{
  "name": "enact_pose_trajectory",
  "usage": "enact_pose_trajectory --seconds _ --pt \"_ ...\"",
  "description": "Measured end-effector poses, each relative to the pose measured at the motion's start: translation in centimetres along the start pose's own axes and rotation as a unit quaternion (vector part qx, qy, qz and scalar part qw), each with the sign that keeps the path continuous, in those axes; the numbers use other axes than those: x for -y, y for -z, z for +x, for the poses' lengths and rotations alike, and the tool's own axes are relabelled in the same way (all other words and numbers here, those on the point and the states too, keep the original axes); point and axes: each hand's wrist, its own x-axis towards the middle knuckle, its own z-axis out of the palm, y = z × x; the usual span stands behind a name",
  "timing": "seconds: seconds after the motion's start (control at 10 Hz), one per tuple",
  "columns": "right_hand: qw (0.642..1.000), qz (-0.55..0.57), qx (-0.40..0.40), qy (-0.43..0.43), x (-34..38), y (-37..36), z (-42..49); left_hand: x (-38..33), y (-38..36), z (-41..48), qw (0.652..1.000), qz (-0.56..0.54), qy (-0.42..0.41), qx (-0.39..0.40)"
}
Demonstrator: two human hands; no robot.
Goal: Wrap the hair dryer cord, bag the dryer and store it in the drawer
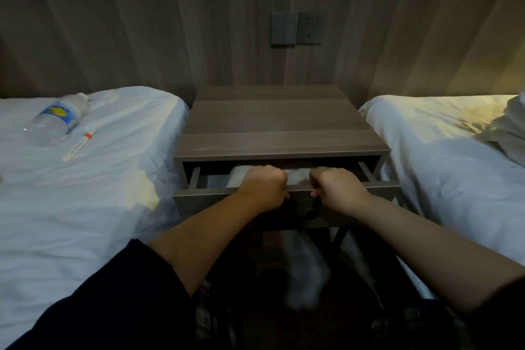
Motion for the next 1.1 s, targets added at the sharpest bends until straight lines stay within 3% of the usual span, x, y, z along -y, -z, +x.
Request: enact_pose_trajectory --seconds 0.1,0.3,0.5,0.6,0.8,0.9,1.1 --pt "0.999 -0.029 -0.036 -0.015 0.0 -0.6 1.1 0.3 0.1 1.3 0.999 -0.004 0.037 0.0" --pt "0.985 -0.109 -0.131 0.003 -0.8 -1.3 3.1 2.5 -0.9 3.9 0.993 0.071 -0.014 -0.096" --pt "0.993 -0.101 -0.014 -0.066 -3.0 -0.8 6.6 5.7 -0.6 6.8 0.996 0.08 0.031 0.016" --pt "0.991 -0.108 -0.015 -0.07 -3.7 -1.1 7.2 6.4 -0.7 7.5 0.994 0.084 0.048 0.045" --pt "0.981 -0.119 -0.14 -0.058 -4.1 -3.3 7.1 6.2 -2.5 7.2 0.988 0.118 0.038 -0.09" --pt "0.977 -0.131 -0.158 -0.059 -4.6 -3.7 7.4 6.5 -2.9 7.6 0.988 0.114 0.034 -0.096" --pt "0.985 -0.119 -0.106 -0.061 -4.0 -3.2 7.3 6.4 -2.9 7.4 0.988 0.109 0.031 -0.1"
